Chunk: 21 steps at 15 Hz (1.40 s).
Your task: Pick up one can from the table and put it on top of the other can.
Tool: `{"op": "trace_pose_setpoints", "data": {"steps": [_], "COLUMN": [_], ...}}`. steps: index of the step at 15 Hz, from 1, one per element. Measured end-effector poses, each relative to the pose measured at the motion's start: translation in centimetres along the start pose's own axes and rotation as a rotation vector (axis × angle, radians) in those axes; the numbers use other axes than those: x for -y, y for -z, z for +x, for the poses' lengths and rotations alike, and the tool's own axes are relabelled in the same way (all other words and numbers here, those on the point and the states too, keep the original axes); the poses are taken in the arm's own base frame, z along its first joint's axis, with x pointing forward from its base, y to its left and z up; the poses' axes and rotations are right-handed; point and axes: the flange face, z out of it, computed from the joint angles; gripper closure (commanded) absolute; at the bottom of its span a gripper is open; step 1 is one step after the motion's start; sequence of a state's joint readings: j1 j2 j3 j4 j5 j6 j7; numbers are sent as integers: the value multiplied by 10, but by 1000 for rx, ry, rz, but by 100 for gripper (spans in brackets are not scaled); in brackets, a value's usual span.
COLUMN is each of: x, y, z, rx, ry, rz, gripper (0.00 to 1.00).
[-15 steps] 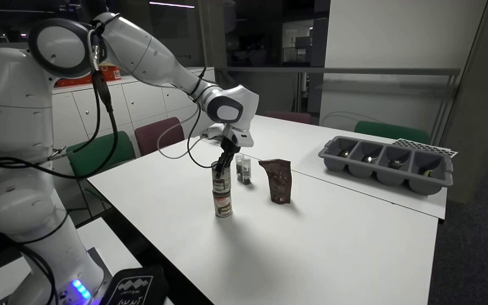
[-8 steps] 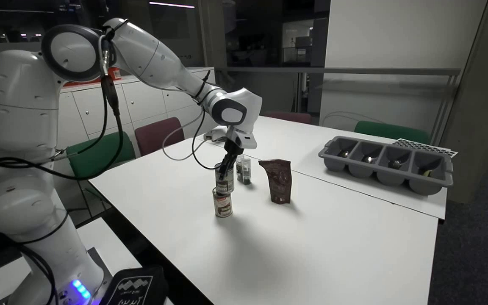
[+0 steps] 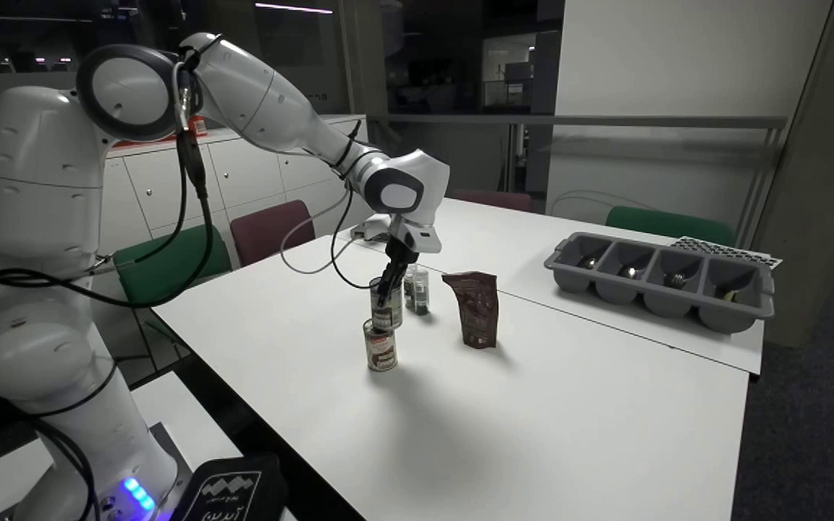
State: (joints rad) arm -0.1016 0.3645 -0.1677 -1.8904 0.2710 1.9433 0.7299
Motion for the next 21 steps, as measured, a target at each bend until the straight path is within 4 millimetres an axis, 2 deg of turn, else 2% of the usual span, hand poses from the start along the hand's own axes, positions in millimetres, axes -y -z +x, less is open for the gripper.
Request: {"op": "trace_pose_setpoints", "data": {"steps": [21], "x": [-4], "y": [-3], "z": [-6], "rx": [0], "ry": [1], "rz": [1], "gripper": [43]}}
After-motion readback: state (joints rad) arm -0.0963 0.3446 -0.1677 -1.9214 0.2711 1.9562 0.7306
